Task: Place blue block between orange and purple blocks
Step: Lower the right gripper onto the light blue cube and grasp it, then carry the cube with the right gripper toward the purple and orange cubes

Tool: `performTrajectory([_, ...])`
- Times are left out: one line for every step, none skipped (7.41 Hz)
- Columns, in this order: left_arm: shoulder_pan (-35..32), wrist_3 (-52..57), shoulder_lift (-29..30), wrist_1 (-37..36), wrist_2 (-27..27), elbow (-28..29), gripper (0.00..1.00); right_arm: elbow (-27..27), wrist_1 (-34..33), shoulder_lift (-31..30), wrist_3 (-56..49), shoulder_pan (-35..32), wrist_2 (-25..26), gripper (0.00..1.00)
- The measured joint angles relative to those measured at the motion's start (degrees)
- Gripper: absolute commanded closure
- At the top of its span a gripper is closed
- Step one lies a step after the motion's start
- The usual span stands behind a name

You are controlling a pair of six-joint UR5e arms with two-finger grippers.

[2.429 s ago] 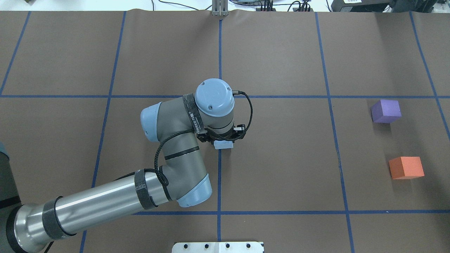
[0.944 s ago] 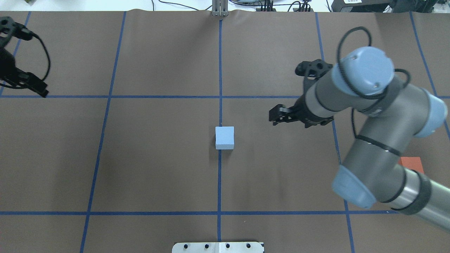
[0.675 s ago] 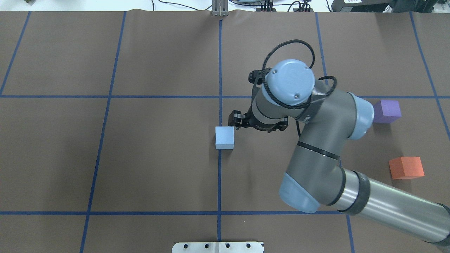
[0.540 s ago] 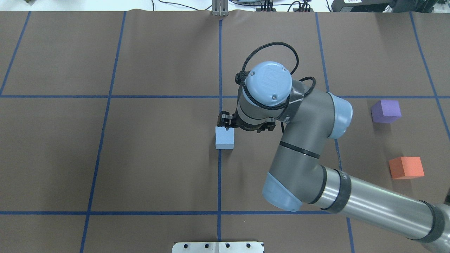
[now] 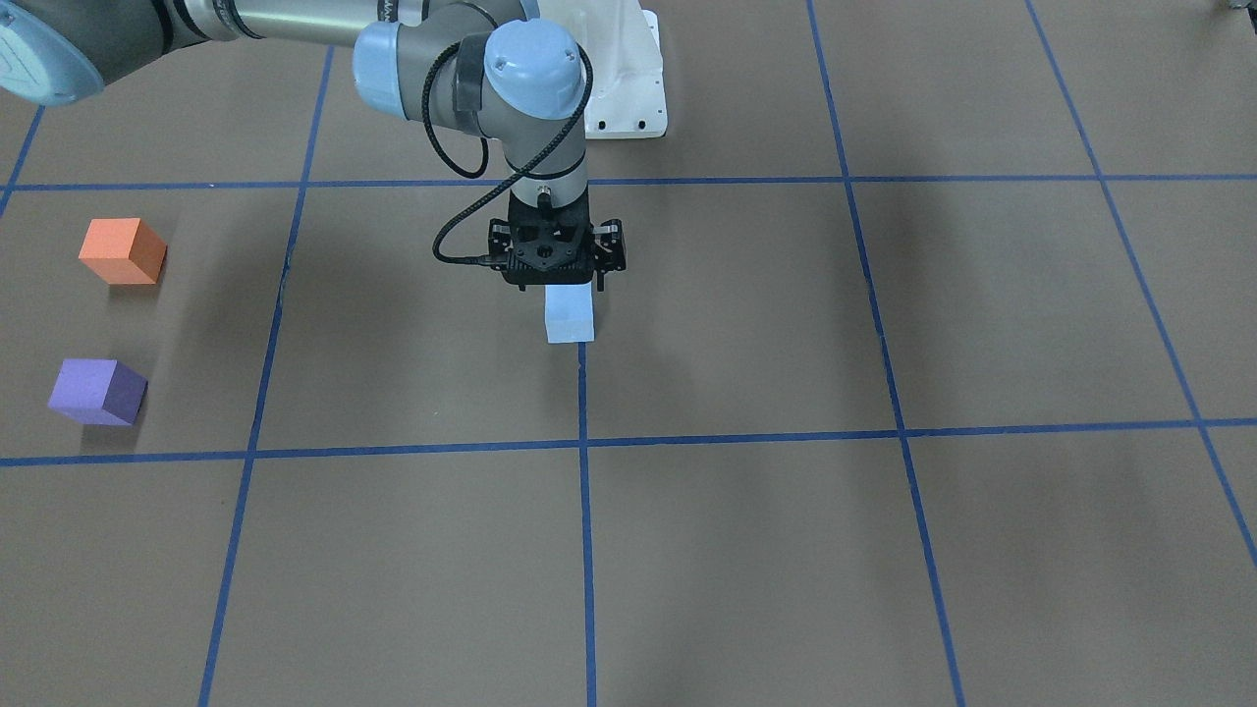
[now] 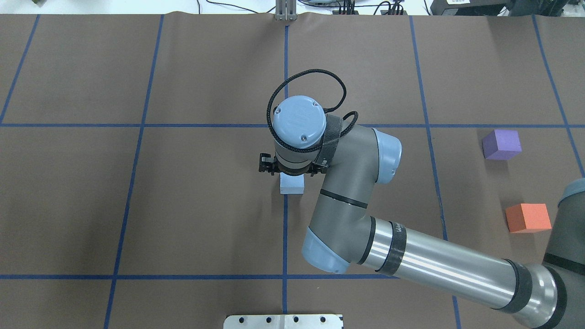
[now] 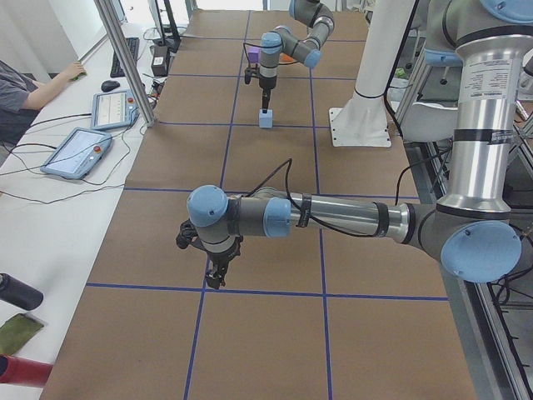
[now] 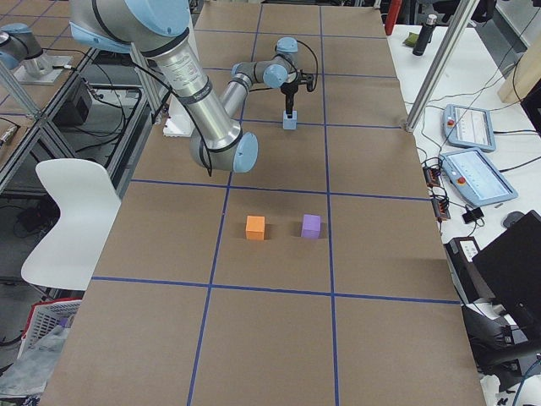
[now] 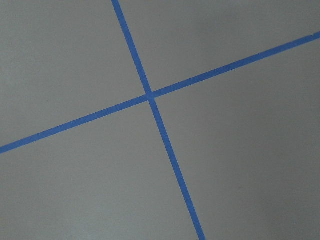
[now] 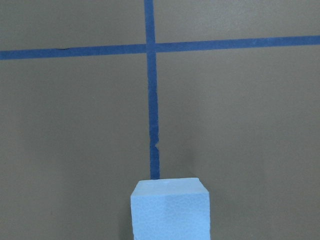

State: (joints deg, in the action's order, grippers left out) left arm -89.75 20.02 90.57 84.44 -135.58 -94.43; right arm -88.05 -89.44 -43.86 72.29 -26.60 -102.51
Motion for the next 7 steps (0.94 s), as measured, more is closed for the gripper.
performTrajectory([-0.11,0.02,-0.16,0.02,-0.02,0.01,0.00,1.47,2.34,-0.72,-0.16,0.96,1.60,0.00])
performTrajectory([-0.13,0.02,-0.25,0.02,-0.03,0.05,0.00,2.13,3.43,-1.51,-0.27,1.67,2.65,0.32])
performTrajectory([-0.16,0.02,-0.39,0.03,-0.03,0.07,0.00,2.41,3.88,-1.83,-0.37,1.98,3.11,0.97])
performTrajectory([-0.16,0.02,-0.86,0.05,-0.02,0.07,0.00,2.55,4.07,-1.85,-0.59,2.08,3.20,1.00])
performTrajectory([-0.19,-0.11,-1.74,0.08,0.00,0.07,0.00,2.59,4.15,-1.85,-0.97,2.08,3.11,1.00])
performTrajectory([-0.53,-0.43,-2.55,0.13,-0.04,0.06,0.00,2.47,4.15,-1.93,-1.21,1.94,3.00,1.00])
performTrajectory([-1.16,-0.71,-2.95,0.17,-0.08,0.04,0.00,1.89,4.07,-2.17,-1.31,1.27,2.52,1.00])
